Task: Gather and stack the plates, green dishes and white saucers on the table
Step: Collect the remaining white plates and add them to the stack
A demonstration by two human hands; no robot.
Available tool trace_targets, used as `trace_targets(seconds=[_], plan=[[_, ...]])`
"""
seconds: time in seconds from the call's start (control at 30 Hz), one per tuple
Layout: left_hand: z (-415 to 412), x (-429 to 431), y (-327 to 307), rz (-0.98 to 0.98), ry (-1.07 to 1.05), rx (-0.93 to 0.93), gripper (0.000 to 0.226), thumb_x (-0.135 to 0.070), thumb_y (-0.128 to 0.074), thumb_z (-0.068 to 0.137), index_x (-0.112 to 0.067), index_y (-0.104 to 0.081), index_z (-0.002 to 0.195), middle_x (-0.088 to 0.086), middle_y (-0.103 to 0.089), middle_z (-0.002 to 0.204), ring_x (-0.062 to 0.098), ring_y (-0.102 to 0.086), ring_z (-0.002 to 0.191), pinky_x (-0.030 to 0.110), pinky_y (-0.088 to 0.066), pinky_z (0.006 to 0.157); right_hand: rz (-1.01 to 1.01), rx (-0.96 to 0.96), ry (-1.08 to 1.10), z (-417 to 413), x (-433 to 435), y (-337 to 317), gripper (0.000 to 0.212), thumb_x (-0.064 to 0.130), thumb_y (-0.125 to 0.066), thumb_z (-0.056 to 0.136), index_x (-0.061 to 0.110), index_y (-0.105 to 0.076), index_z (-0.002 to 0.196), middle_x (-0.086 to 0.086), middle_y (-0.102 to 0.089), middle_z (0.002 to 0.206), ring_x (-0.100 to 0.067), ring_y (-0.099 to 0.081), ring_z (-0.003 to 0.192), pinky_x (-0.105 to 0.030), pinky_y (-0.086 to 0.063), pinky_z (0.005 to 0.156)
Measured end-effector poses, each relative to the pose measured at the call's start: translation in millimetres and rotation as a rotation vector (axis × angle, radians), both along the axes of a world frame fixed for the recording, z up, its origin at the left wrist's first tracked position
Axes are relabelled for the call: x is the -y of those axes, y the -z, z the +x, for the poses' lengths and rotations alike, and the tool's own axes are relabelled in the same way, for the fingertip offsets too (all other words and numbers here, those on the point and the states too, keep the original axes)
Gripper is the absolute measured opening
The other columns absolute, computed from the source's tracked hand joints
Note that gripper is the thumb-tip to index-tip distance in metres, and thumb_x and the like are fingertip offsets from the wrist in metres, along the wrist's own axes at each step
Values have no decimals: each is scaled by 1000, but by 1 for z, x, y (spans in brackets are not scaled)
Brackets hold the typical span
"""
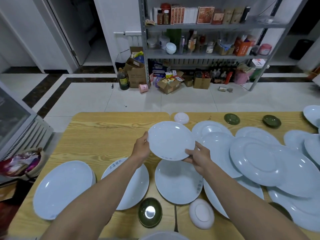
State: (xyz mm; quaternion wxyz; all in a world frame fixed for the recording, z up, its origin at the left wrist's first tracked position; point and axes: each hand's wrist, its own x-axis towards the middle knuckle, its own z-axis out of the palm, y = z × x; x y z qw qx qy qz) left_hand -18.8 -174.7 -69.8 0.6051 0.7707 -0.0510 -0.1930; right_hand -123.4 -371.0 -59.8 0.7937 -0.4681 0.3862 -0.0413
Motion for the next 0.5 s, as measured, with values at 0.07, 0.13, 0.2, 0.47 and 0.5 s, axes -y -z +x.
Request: trace_targets(seconds=[0.07, 0.13, 0.2, 0.47, 0.5], plan=[[0, -4, 5, 44, 47, 9, 48, -9, -38, 102, -20, -43, 148, -27, -50, 139, 0, -44, 128, 22, -38, 105, 32, -12, 16, -8, -1, 1, 64, -22, -60, 82, 10, -56, 138, -11, -63, 121, -38, -68, 99, -47, -62, 65], [-2, -5, 8, 85, 105, 41, 49, -13, -39, 103, -21, -39, 151, -14, -37, 153, 9, -32, 142, 28, -28, 116, 40, -21, 77, -15, -1, 0, 67, -24, -58, 81, 10, -56, 138, -15, -62, 126, -38, -68, 97, -50, -62, 67], [-7, -4, 10, 148, 163, 154, 50, -12, -42, 103, -20, -38, 151, -17, -34, 149, 11, -30, 145, 20, -24, 113, 44, -14, 155, -22, 2, 0, 69, -24, -58, 80, 11, -55, 140, -14, -63, 128, -36, -70, 94, -52, -62, 69], [-38, 4, 19, 864, 508, 681, 60, -52, -39, 101, -25, -30, 154, 1, -23, 163, 25, -15, 151, 39, -17, 119, 31, 37, 543, -59, 19, -10, 76, -23, -57, 82, 12, -45, 148, -12, -59, 134, -30, -67, 93, -38, -61, 58], [-44, 5, 20, 888, 521, 707, 61, -52, -38, 100, -25, -31, 154, 1, -23, 163, 25, -14, 151, 40, -16, 119, 22, 39, 567, -64, 22, -11, 75, -23, -57, 81, 12, -47, 146, -12, -59, 134, -33, -67, 97, -40, -62, 61]])
